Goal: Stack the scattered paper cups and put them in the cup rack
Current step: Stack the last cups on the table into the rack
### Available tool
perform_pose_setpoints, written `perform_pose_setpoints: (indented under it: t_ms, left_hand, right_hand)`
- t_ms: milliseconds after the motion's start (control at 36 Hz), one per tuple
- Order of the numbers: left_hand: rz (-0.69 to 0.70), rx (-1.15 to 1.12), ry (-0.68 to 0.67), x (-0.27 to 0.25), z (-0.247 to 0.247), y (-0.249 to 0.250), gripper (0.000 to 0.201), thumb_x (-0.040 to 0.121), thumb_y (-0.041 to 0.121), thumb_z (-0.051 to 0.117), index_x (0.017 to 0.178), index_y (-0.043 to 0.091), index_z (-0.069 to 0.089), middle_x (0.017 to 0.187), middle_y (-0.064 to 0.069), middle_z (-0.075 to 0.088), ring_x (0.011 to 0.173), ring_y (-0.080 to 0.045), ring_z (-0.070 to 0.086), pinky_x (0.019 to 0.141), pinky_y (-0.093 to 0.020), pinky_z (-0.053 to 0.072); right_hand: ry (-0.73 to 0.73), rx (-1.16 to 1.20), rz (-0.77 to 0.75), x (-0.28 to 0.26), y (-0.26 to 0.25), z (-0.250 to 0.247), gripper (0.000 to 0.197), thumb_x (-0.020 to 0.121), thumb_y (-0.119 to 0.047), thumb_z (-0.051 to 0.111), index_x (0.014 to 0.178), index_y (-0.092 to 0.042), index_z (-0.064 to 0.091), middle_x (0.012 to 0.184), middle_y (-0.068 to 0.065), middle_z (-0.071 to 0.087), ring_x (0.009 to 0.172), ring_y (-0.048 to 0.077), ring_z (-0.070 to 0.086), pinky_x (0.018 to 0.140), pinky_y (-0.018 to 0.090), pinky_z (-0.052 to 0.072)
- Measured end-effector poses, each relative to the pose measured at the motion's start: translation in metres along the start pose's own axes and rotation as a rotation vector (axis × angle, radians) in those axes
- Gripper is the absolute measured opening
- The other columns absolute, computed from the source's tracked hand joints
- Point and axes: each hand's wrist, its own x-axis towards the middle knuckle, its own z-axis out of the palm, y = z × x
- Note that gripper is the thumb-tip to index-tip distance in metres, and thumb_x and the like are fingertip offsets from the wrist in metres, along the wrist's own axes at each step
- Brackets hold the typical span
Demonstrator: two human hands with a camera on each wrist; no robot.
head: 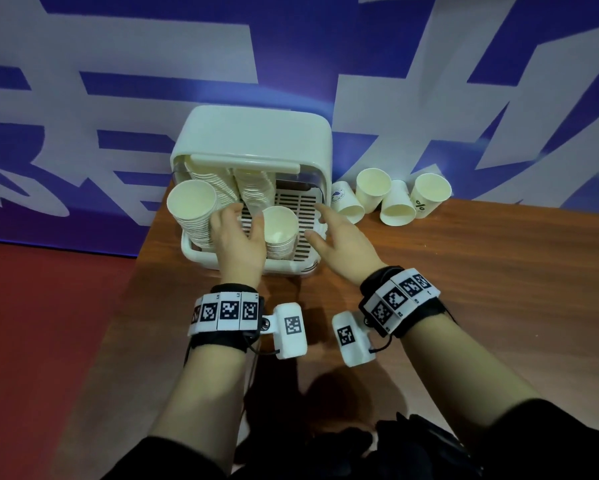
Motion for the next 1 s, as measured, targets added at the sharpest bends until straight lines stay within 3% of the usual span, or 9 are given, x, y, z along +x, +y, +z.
perform_pose_setpoints:
  t_ms: [167, 306, 361, 444, 528, 667, 778, 861, 1000]
  left_hand:
    - [0.194, -0.043, -0.058, -0.018, 0.011, 0.03, 0.026, 0.094, 0.021, 0.057, 0.117, 0.009, 0.058, 0.115, 0.004, 0.044, 0.097, -0.011, 0.05, 0.09, -0.034, 0.047]
    - [0.253, -0.113, -0.155, -0.027, 0.035, 0.047, 0.023, 0.094, 0.023, 0.057, 0.114, 0.012, 0.059, 0.115, 0.003, 0.049, 0.094, -0.013, 0.057, 0.086, -0.031, 0.049]
    - [0.258, -0.122, -0.173, -0.03, 0.046, 0.053, 0.023, 0.094, 0.023, 0.057, 0.114, 0.012, 0.06, 0.114, -0.001, 0.052, 0.09, -0.01, 0.057, 0.082, -0.025, 0.048]
    - [0.229, -0.123, -0.224, -0.034, 0.063, 0.063, 0.025, 0.094, 0.023, 0.057, 0.115, 0.009, 0.059, 0.108, 0.001, 0.051, 0.085, -0.007, 0.055, 0.076, -0.016, 0.046]
    - [0.202, -0.073, -0.288, -0.038, 0.082, 0.074, 0.022, 0.094, 0.023, 0.056, 0.113, 0.012, 0.06, 0.101, 0.004, 0.054, 0.087, -0.011, 0.055, 0.078, -0.023, 0.047]
    - [0.202, -0.032, -0.343, -0.044, 0.117, 0.088, 0.015, 0.094, 0.026, 0.057, 0.098, 0.014, 0.064, 0.092, 0.003, 0.062, 0.082, -0.011, 0.058, 0.074, -0.022, 0.046]
    - [0.212, 0.006, -0.364, -0.046, 0.143, 0.096, 0.017, 0.094, 0.028, 0.056, 0.1, 0.013, 0.063, 0.093, 0.005, 0.059, 0.084, -0.012, 0.057, 0.077, -0.027, 0.048]
    - [0.221, 0.055, -0.349, -0.045, 0.162, 0.098, 0.018, 0.095, 0.027, 0.056, 0.101, 0.013, 0.063, 0.094, 0.004, 0.06, 0.082, -0.009, 0.054, 0.074, -0.021, 0.042]
    - [0.204, 0.123, -0.355, -0.043, 0.194, 0.09, 0.02, 0.094, 0.027, 0.054, 0.103, 0.012, 0.063, 0.096, 0.001, 0.063, 0.087, -0.016, 0.059, 0.077, -0.034, 0.051]
  right_hand:
    - [0.078, 0.141, 0.07, -0.02, 0.027, -0.022, 0.053, 0.093, -0.025, 0.055, 0.14, -0.014, 0.033, 0.121, 0.006, 0.054, 0.092, 0.02, 0.055, 0.09, 0.045, 0.047]
    - [0.124, 0.143, 0.135, -0.038, 0.059, -0.043, 0.054, 0.093, -0.027, 0.054, 0.141, -0.015, 0.032, 0.13, 0.009, 0.049, 0.096, 0.01, 0.045, 0.093, 0.04, 0.046]
    - [0.136, 0.123, 0.178, -0.043, 0.071, -0.052, 0.056, 0.093, -0.028, 0.054, 0.142, -0.013, 0.032, 0.131, 0.012, 0.047, 0.098, 0.017, 0.049, 0.091, 0.036, 0.045]
    - [0.171, 0.106, 0.213, -0.048, 0.09, -0.065, 0.057, 0.092, -0.028, 0.055, 0.141, -0.012, 0.031, 0.132, 0.013, 0.044, 0.108, 0.029, 0.053, 0.093, 0.043, 0.046]
    - [0.21, 0.095, 0.235, -0.05, 0.106, -0.081, 0.056, 0.092, -0.026, 0.055, 0.141, -0.011, 0.032, 0.129, 0.011, 0.043, 0.106, 0.026, 0.052, 0.092, 0.043, 0.046]
    - [0.232, 0.062, 0.257, -0.047, 0.134, -0.105, 0.049, 0.092, -0.024, 0.054, 0.137, -0.012, 0.039, 0.123, 0.006, 0.048, 0.092, 0.012, 0.047, 0.088, 0.038, 0.046]
    - [0.223, 0.032, 0.278, -0.038, 0.159, -0.117, 0.043, 0.092, -0.026, 0.053, 0.132, -0.012, 0.047, 0.123, 0.004, 0.053, 0.09, 0.01, 0.048, 0.086, 0.034, 0.046]
    - [0.249, 0.055, 0.277, -0.029, 0.174, -0.123, 0.037, 0.09, -0.024, 0.052, 0.126, -0.015, 0.05, 0.113, 0.002, 0.056, 0.089, 0.013, 0.052, 0.087, 0.042, 0.049]
    - [0.234, 0.051, 0.303, -0.016, 0.192, -0.128, 0.033, 0.089, -0.024, 0.05, 0.121, -0.021, 0.051, 0.099, -0.002, 0.058, 0.086, 0.02, 0.057, 0.083, 0.047, 0.05]
